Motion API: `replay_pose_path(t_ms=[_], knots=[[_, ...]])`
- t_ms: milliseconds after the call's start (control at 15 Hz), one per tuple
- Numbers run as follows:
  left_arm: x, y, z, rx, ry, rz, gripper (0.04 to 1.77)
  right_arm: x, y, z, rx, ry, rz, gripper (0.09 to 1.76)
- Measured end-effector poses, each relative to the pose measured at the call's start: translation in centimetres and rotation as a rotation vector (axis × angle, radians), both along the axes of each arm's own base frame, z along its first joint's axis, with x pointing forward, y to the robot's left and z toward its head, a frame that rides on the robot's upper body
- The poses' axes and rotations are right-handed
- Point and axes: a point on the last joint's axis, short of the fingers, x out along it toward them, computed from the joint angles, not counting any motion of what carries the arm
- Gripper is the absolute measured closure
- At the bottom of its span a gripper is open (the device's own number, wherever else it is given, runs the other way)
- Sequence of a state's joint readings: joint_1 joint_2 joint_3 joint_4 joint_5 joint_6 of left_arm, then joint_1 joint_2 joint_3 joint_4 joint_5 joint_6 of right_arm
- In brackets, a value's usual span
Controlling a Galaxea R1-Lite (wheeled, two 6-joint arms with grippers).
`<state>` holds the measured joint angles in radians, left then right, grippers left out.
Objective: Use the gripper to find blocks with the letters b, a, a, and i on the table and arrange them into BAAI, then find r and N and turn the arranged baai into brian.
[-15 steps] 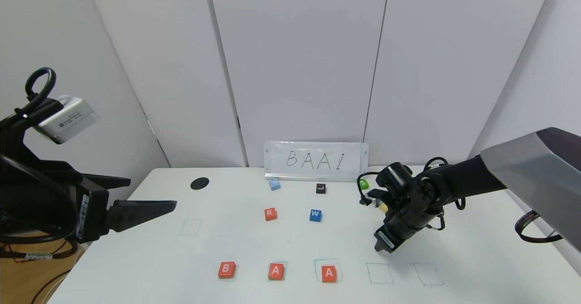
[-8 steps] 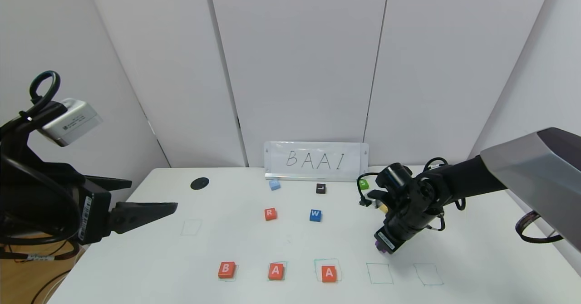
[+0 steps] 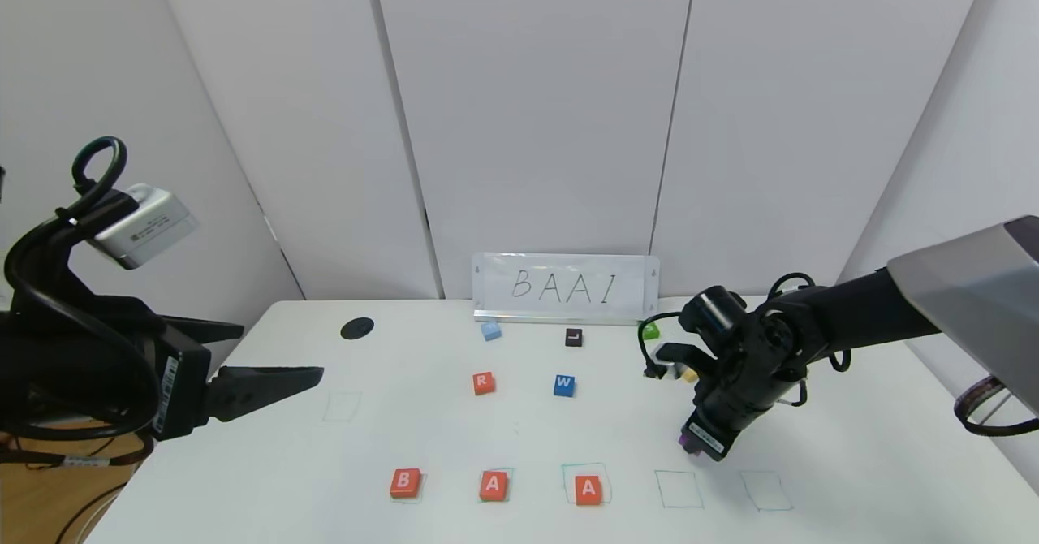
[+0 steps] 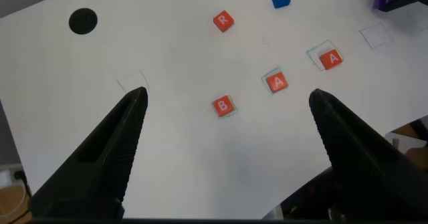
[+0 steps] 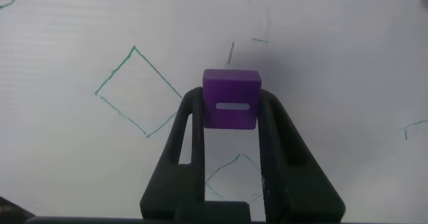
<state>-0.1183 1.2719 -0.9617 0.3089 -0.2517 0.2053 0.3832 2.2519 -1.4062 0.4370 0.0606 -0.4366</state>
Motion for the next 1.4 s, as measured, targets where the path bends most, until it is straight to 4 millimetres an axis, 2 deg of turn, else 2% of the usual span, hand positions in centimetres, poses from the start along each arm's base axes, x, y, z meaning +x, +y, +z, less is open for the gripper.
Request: replay_pose_path(t_ms=[333, 667, 1067, 1400], knots=[[-0.3, 0.0, 0.1, 0.002, -0.01, -0.004, 0.09, -1.6, 0.6, 0.2, -0.062, -0.022, 0.287, 1.32], [-0.4, 0.0, 0.0, 0.016, -0.01, -0.013, 0.09, -2.5, 1.3, -0.3, -0.082, -0.017, 0.489, 1.32], [-0.4, 0.0, -0.2, 0.022, -0.006, -0.018, 0.09, -3.4, 2.2, -0.5, -0.059, -0.006, 0.588, 1.32], [-0.5, 0.1, -0.5, 0.04, -0.006, -0.031, 0.09, -3.7, 2.2, -0.8, -0.077, -0.011, 0.683, 1.32]])
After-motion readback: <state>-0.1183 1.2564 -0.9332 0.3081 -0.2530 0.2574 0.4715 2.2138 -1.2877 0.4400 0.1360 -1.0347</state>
